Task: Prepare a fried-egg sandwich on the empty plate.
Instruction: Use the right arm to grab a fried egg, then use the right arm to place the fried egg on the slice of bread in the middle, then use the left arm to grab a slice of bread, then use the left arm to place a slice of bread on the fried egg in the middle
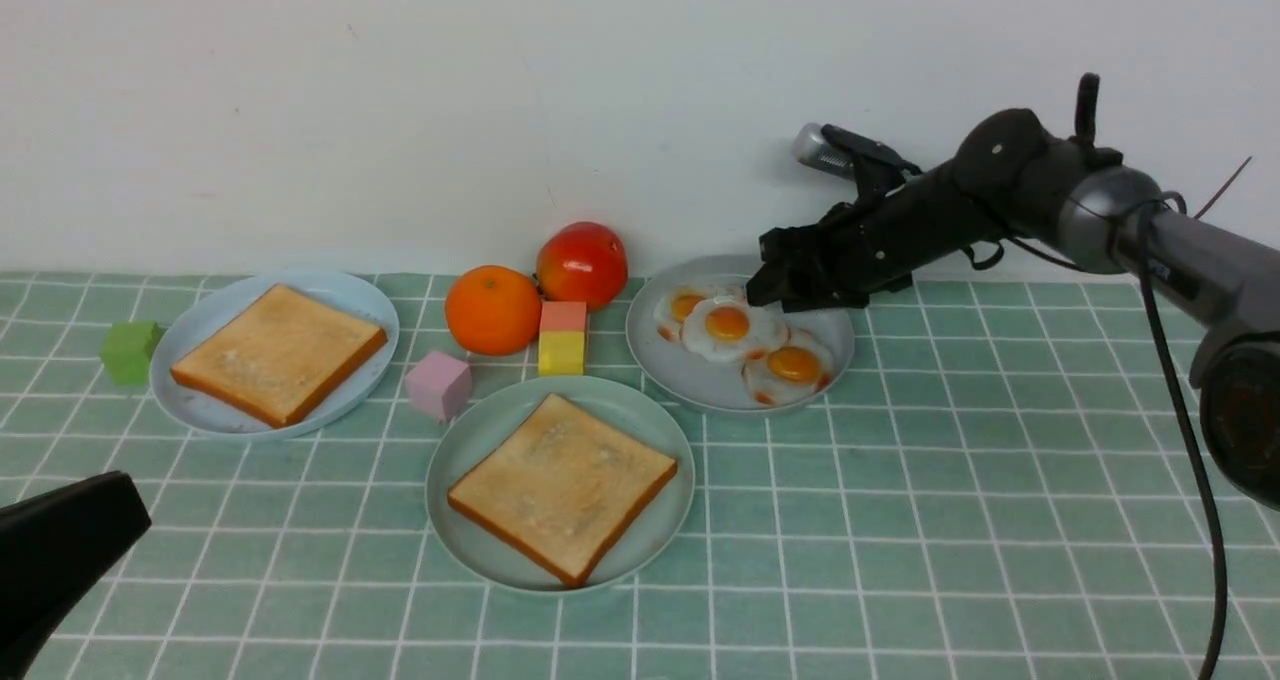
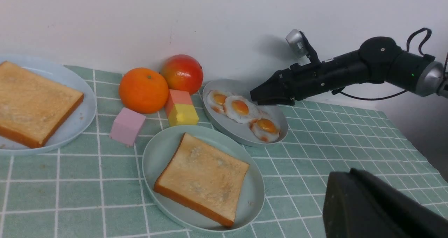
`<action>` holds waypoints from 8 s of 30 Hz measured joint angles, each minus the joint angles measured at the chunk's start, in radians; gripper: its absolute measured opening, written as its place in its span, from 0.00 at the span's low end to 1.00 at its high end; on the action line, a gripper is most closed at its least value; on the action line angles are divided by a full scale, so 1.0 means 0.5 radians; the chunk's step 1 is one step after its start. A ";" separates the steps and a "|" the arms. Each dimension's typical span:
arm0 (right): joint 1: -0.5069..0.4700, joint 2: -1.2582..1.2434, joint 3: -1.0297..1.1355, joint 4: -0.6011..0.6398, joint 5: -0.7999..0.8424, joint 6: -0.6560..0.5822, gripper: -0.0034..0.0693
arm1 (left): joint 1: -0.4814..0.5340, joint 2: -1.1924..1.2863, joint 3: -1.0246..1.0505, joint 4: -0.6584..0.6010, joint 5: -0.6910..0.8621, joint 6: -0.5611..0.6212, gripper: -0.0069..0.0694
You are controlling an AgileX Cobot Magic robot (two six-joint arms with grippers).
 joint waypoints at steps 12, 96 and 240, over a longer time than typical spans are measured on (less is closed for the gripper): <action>0.000 0.050 -0.001 0.046 0.017 -0.036 0.51 | 0.000 0.000 0.000 -0.002 -0.004 -0.002 0.07; 0.565 -0.828 0.875 0.526 0.445 -0.288 0.08 | 0.000 0.000 0.000 0.293 -0.005 0.060 0.11; 0.576 -3.786 2.251 -1.144 0.914 0.765 0.15 | 0.257 2.975 -2.039 -0.794 0.861 2.016 0.20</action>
